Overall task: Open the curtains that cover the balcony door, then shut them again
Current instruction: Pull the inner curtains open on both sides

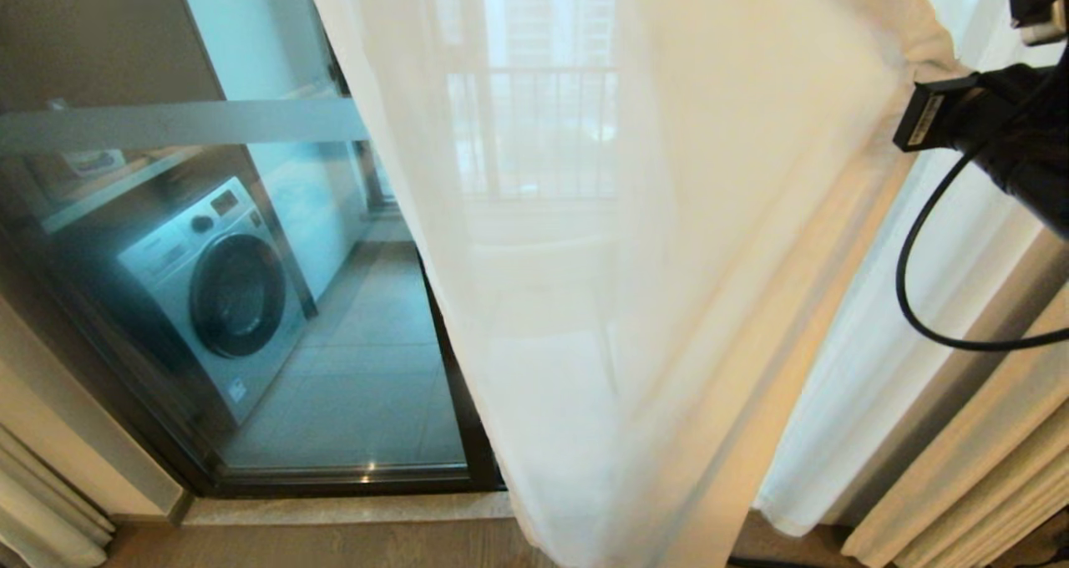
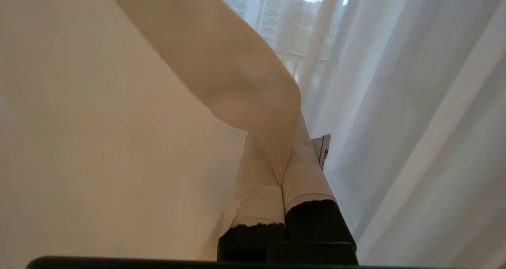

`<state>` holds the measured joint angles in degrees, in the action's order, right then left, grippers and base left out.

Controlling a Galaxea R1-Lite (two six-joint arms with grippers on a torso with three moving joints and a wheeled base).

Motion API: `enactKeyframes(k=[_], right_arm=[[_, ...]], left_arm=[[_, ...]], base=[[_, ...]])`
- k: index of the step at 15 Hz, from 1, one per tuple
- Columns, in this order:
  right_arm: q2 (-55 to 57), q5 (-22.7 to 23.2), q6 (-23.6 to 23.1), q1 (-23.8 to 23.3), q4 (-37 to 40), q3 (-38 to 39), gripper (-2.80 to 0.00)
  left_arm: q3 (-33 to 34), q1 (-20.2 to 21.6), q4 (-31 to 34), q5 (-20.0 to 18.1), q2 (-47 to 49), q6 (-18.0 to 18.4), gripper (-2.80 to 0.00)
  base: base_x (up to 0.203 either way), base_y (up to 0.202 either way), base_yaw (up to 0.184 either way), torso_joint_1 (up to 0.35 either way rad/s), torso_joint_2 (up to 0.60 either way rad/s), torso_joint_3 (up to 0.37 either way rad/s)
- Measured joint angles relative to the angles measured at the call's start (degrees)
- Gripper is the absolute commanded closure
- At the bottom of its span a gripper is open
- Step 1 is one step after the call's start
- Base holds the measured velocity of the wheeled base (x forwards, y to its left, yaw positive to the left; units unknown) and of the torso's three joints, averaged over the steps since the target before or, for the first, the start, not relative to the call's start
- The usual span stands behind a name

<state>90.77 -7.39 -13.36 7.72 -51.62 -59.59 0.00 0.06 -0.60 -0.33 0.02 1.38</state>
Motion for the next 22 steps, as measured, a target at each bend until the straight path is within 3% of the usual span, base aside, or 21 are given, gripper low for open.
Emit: enactKeyframes(k=[22], right_arm=[[-0.84, 0.04, -0.11, 0.02, -0.03, 0.5, 0.0]], left_arm=[[0.0, -0.01, 0.0, 0.09, 0.0, -0.33, 0.0]], base=[[0.0, -0.185, 0.003, 0.002, 0.0, 0.002]])
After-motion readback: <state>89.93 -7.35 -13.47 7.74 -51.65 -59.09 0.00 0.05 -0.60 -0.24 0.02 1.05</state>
